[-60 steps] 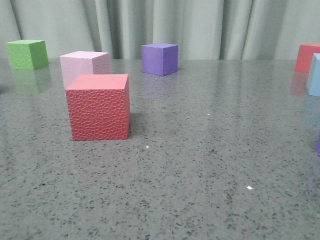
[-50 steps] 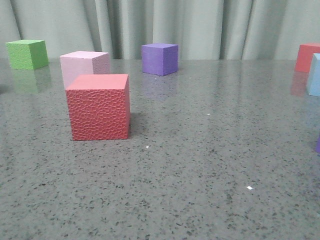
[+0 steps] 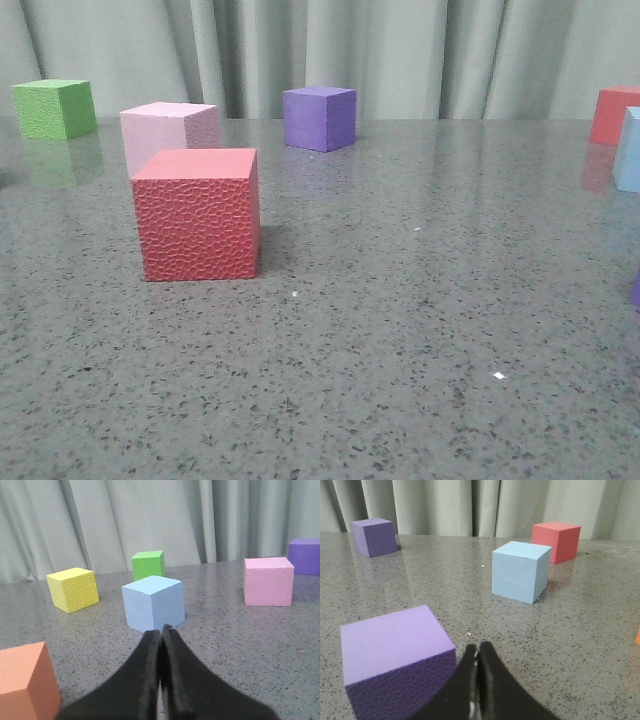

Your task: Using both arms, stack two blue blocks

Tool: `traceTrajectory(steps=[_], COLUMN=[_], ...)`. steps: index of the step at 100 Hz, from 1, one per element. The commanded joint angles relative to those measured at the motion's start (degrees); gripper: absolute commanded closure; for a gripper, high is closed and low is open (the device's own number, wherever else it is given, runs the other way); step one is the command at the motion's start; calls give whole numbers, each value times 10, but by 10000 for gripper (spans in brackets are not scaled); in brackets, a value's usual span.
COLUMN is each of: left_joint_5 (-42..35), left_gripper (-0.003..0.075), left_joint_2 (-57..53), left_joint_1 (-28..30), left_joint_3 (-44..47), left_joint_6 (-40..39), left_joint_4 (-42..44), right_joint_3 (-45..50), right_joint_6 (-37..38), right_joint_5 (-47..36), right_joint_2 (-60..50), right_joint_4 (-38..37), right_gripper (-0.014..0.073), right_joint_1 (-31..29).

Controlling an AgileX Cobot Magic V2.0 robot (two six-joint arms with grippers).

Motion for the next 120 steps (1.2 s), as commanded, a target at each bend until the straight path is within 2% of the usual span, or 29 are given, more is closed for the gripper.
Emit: traceTrajectory(steps=[1,16,33,42,69,101,120], left_joint_5=[-48,-53,-52,-19,105,345,471], left_gripper=[739,739,739,739,739,739,739], left_joint_2=[-19,-19,-19,-17,56,268,370], left_joint_1=[1,1,1,1,1,1,1], left_joint_3=[24,24,13,-11,-160,-398,-511], left_joint_6=[-5,-5,-5,-5,-5,-5,-5], left_joint_4=[-3,-3,-34,-41,-82,-82,-84], right_joint_3=[-10,-10,-12,-31,-178,-386,-468], right_joint_6=[-3,-3,-3,-3,-3,-3,-3], right_joint_5=[-45,-51,-103,-90,88,277,384], right_joint_2=[-15,-15,-15,-15,27,186,261], right_joint_4=[-6,-6,-5,5,26,26,41], right_gripper=[717,717,717,717,717,717,717], right_joint_1=[-4,-4,-4,-4,-4,-4,-4])
